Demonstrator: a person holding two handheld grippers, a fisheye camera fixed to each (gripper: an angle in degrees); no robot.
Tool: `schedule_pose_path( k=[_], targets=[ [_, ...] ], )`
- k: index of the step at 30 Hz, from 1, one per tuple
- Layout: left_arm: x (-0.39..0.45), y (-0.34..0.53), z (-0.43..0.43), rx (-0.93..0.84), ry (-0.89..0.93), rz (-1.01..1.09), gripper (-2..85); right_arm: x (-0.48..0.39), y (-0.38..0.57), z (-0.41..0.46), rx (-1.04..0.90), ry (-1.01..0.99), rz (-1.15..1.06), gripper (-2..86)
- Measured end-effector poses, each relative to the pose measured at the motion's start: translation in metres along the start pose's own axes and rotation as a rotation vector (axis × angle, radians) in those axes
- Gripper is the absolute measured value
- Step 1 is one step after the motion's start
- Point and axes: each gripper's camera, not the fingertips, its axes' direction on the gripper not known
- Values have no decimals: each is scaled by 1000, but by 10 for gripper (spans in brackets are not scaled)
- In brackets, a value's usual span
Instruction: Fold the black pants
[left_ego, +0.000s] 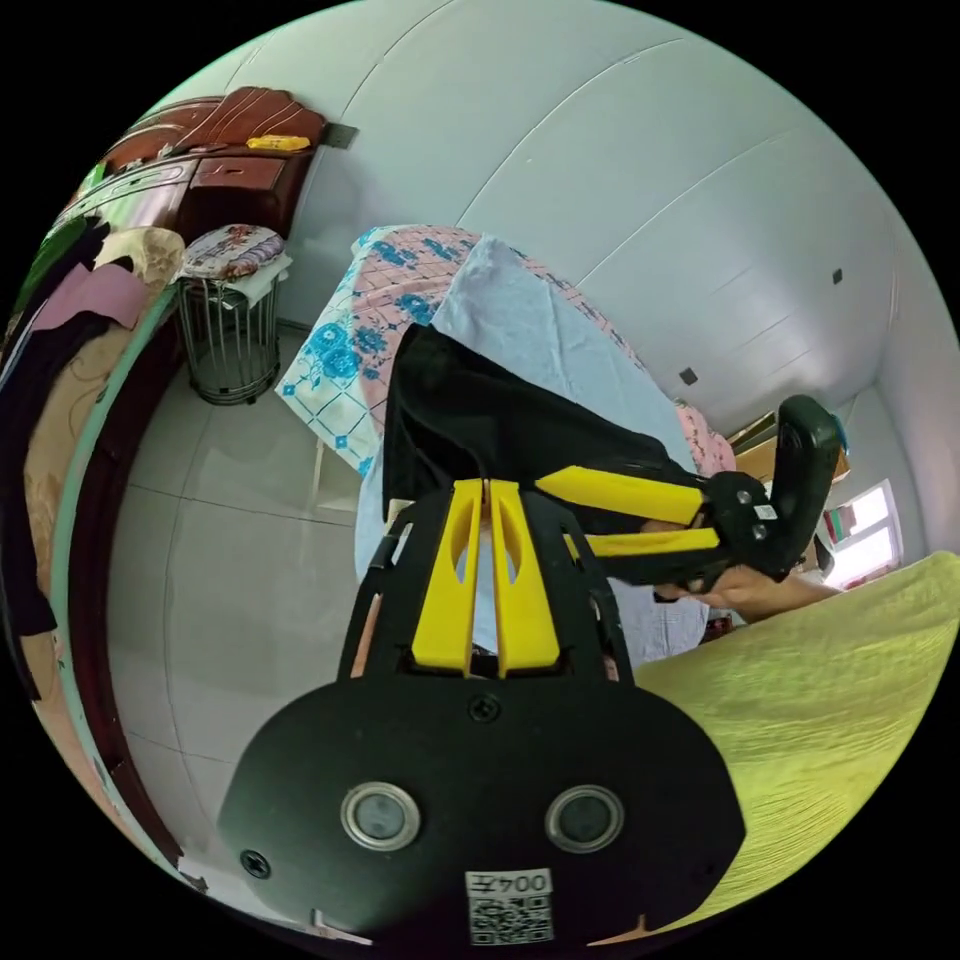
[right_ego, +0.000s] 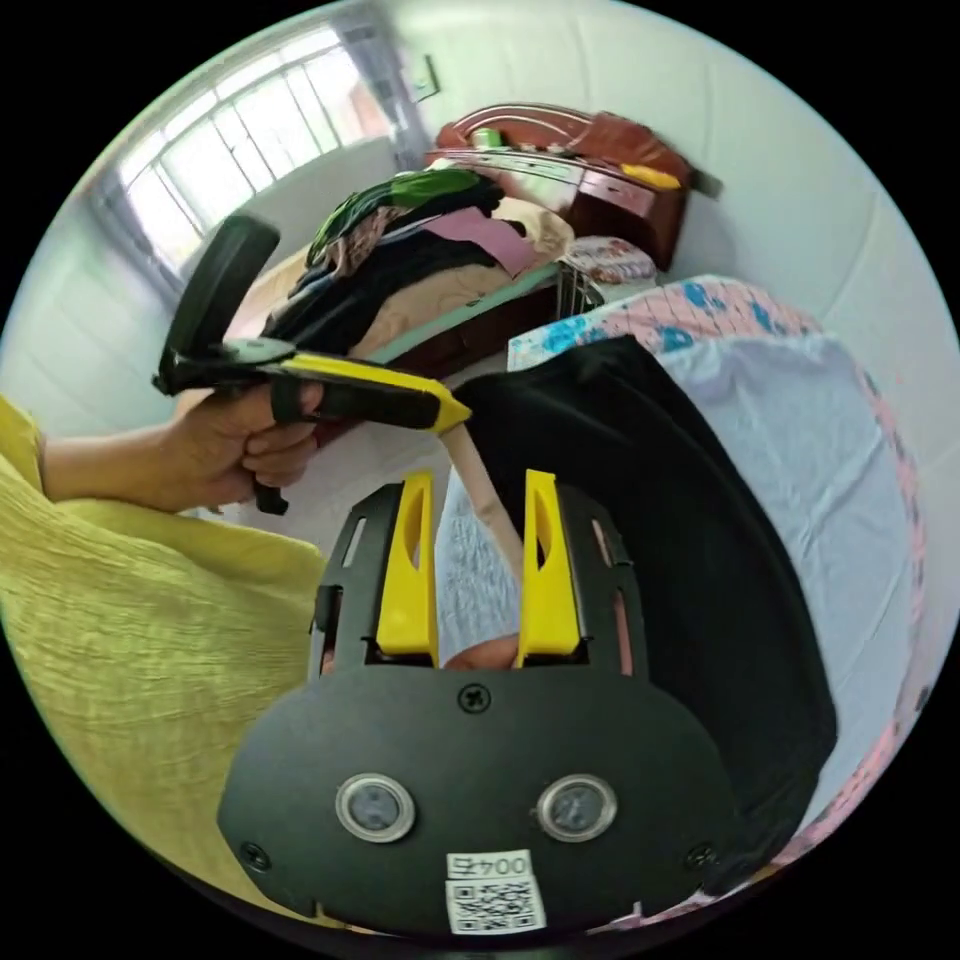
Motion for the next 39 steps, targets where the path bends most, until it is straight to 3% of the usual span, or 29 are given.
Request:
schedule_pose_path(
  k=[4, 6, 11, 17, 30, 39],
  targets=[
    [16, -14, -8, 7, 45, 101, 18, -24, -12, 27, 36, 140, -75, 16],
    [19, -18, -17, 37, 38, 165, 20, -21, -14, 36, 29, 164, -50, 2],
    [-2, -30, -36, 104, -119, 271, 24, 14, -4, 25, 90, 25, 132, -5],
    [5, -90, -1, 9, -295, 536, 33, 42, 15, 7, 175, -24, 268, -2],
    [85, -161, 89, -230, -394, 1035, 66, 29, 17, 39, 158, 18, 269, -1],
    [130, -171, 108, -243, -330, 1188, 65, 33, 24, 49, 173, 18, 314, 0]
  ],
)
